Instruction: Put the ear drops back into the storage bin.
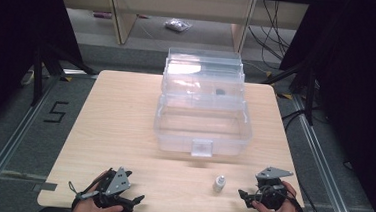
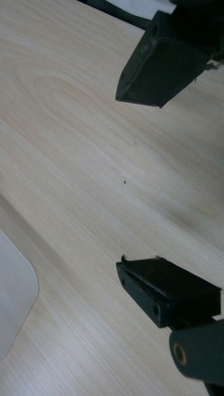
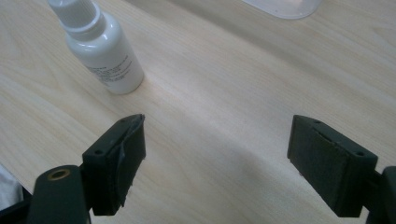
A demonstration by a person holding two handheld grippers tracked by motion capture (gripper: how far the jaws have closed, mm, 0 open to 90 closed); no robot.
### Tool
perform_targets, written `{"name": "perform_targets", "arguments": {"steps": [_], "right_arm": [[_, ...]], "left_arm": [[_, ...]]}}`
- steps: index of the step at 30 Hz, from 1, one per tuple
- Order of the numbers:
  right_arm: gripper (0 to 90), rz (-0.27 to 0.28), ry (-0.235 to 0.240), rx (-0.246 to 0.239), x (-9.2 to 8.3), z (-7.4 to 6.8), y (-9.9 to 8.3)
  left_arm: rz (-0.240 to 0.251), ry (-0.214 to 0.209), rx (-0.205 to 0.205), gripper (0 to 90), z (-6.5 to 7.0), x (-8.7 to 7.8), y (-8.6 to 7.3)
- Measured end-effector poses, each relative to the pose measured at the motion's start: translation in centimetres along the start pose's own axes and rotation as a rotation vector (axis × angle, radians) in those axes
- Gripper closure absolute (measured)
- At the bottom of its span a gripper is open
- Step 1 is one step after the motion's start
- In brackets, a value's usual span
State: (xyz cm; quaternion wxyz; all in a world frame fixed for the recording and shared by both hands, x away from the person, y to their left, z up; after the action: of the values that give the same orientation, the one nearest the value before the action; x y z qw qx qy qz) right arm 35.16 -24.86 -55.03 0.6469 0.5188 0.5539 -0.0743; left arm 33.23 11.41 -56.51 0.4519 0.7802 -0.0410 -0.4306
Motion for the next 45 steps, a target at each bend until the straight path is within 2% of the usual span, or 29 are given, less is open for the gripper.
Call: {"name": "perform_targets", "arguments": {"steps": [1,3,4,7,9,10,12,13,14,19,21,22,25,26,27,28,29,37,42,43,45], "right_arm": [[20.3,-0.004,0.002,-0.002,0.0,-0.1,0.0],[20.7,-0.016,-0.001,0.026,-0.2,-0.4,-0.2],[20.7,-0.013,-0.007,-0.018,-0.1,-0.1,0.0],[21.9,-0.024,0.004,0.035,-0.2,-0.9,0.0],[22.3,-0.028,0.008,-0.012,-0.2,-0.9,0.2],[22.5,-0.038,0.013,0.0,-0.3,-1.2,0.2],[22.6,-0.042,0.014,-0.029,-0.3,-1.3,0.4],[22.9,-0.034,0.019,-0.017,-0.2,-1.7,0.6],[23.1,-0.053,0.023,-0.027,-0.4,-1.8,0.6],[23.5,-0.066,0.025,-0.067,-0.3,-2.2,1.1],[23.7,-0.081,0.03,-0.062,-0.3,-2.4,1.1],[23.7,-0.084,0.034,-0.067,-0.2,-2.5,1.2],[23.8,-0.087,0.036,-0.075,-0.1,-2.7,1.4],[24.1,-0.1,0.034,-0.09,-0.1,-2.7,1.5],[24.3,-0.114,0.037,-0.079,-0.2,-3.0,1.5],[24.4,-0.105,0.039,-0.115,0.0,-2.9,1.8],[24.5,-0.114,0.037,-0.129,0.0,-2.9,1.9],[26.0,-0.154,0.04,-0.171,0.3,-3.8,2.8],[28.0,-0.19,0.052,-0.187,0.9,-4.6,3.1],[28.3,-0.206,0.05,-0.21,1.2,-4.7,3.3],[29.2,-0.225,0.055,-0.229,1.2,-4.8,3.4]], "left_arm": [[-0.01,0.008,0.019,15.0,-0.2,0.0,-0.1],[-0.006,0.001,0.008,15.0,-0.1,0.0,0.0],[-0.007,0.019,0.017,15.0,-0.3,0.1,-0.1],[-0.01,0.013,0.016,15.0,-0.2,0.1,-0.1],[-0.008,0.018,0.016,15.0,-0.3,0.1,-0.1],[-0.009,0.016,0.016,15.0,-0.3,0.1,-0.1],[-0.01,0.018,0.017,15.0,-0.3,0.1,-0.1],[-0.009,0.019,0.017,15.0,-0.3,0.1,-0.1],[-0.008,0.02,0.016,15.0,-0.3,0.2,-0.1],[-0.014,0.005,0.021,15.0,-0.2,0.0,-0.1],[-0.009,0.016,0.014,14.9,-0.3,0.1,-0.1],[-0.009,0.007,0.012,15.0,-0.2,0.1,-0.1],[-0.018,0.009,0.024,15.0,-0.3,0.0,-0.2],[-0.013,0.008,0.015,15.0,-0.2,0.0,-0.1],[-0.01,0.006,0.002,15.0,0.0,0.1,-0.1],[-0.016,0.004,0.012,15.0,-0.1,0.1,-0.2],[-0.012,0.014,0.014,15.0,-0.2,0.2,-0.2],[0.002,0.011,0.003,15.0,-0.2,0.2,-0.1],[-0.018,0.012,0.019,15.0,-0.3,0.0,-0.2],[0.004,0.011,-0.001,15.0,-0.1,0.2,0.0],[-0.013,0.014,0.014,15.0,-0.3,0.1,-0.2]]}}
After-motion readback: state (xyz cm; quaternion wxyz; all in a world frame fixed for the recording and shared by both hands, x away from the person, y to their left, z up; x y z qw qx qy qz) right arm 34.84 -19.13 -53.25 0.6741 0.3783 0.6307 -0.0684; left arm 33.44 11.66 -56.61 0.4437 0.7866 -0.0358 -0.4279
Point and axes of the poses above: each handheld gripper's, and its own axes: x roughly forward along the jaws, y roughly out of its top, z roughly to its right, the point moved 10 cm from there along x, roughly forward along the jaws, and after that the axes turned 9 degrees about y, right-handed, at the moved point
